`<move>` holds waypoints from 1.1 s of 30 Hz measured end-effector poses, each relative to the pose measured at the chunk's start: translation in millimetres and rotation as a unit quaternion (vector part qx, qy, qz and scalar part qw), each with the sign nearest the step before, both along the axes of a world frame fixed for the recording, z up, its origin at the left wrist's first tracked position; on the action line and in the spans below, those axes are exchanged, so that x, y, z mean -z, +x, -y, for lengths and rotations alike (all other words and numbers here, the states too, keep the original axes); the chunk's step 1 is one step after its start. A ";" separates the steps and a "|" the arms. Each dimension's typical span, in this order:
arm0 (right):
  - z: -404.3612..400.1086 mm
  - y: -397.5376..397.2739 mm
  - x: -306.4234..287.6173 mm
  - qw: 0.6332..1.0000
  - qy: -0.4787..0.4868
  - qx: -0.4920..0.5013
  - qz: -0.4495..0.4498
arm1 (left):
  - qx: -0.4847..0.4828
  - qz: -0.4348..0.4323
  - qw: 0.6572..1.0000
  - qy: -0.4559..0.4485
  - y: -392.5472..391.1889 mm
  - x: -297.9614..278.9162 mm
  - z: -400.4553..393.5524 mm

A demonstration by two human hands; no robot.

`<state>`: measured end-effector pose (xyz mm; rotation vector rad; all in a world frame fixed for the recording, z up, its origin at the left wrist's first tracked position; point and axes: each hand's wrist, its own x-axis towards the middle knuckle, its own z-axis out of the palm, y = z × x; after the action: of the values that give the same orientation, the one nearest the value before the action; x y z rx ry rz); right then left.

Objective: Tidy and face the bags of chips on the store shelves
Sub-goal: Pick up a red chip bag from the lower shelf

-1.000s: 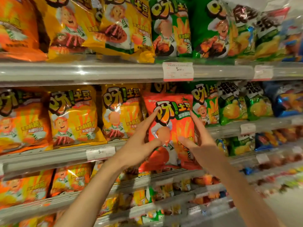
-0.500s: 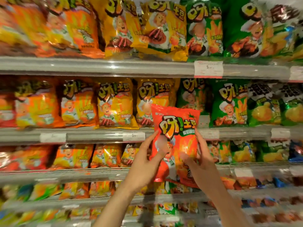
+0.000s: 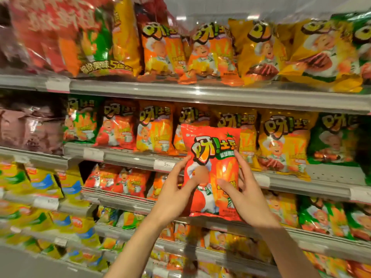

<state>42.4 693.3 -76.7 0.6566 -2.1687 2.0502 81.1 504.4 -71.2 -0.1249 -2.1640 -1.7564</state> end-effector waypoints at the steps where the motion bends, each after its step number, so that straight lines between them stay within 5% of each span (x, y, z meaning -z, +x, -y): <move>1: 20.3 -0.3 0.1 1.000 0.004 0.001 -0.001 | 0.002 0.002 1.000 0.000 0.8 -1.3 21.7; 14: 291.2 -1.4 -7.4 1.000 0.014 0.017 -0.011 | -0.008 0.008 0.999 -0.047 -1.3 -13.8 295.5; 33: 491.2 -36.3 -24.9 0.990 0.082 -0.104 -0.043 | -0.142 -0.050 0.988 -0.011 -3.1 -16.3 483.6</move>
<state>6.1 202.0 -51.8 1.0096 -2.3231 1.9049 78.0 20.8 -54.9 0.0851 -2.0157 -1.5329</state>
